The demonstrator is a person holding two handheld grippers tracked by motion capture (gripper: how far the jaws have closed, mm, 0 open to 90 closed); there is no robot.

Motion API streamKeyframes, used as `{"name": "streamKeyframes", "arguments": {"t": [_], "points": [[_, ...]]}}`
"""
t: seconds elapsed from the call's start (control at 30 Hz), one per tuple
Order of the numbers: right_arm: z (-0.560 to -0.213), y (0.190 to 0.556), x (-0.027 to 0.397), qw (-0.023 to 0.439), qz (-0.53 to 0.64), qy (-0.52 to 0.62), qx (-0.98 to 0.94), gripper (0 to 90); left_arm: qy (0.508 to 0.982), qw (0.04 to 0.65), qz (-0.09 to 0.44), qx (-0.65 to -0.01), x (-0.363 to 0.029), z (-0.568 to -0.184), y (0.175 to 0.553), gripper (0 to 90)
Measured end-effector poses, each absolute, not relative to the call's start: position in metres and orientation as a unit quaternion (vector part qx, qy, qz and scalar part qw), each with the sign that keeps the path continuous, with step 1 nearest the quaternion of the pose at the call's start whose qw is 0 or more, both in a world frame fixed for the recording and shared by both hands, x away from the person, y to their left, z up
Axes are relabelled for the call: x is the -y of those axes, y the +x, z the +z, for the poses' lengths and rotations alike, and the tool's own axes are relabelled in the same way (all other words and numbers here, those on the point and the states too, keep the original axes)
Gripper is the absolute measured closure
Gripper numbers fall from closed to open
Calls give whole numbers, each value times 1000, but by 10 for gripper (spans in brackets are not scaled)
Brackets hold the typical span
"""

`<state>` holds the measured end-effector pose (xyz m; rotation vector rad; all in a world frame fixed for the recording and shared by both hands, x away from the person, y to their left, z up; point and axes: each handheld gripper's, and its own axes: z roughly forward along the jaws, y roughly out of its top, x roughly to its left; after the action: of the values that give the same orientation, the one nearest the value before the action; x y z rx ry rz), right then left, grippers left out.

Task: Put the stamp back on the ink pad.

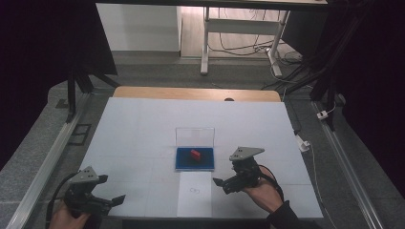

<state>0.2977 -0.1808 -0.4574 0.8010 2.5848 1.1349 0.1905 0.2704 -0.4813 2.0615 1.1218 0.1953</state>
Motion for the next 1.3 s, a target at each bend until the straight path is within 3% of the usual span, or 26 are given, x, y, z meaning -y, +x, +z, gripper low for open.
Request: {"name": "streamKeyframes", "arguments": {"t": [1.3], "points": [[-451, 246, 288, 177, 377, 403, -815, 0, 808, 384, 77, -441, -271, -481, 191, 0]]}}
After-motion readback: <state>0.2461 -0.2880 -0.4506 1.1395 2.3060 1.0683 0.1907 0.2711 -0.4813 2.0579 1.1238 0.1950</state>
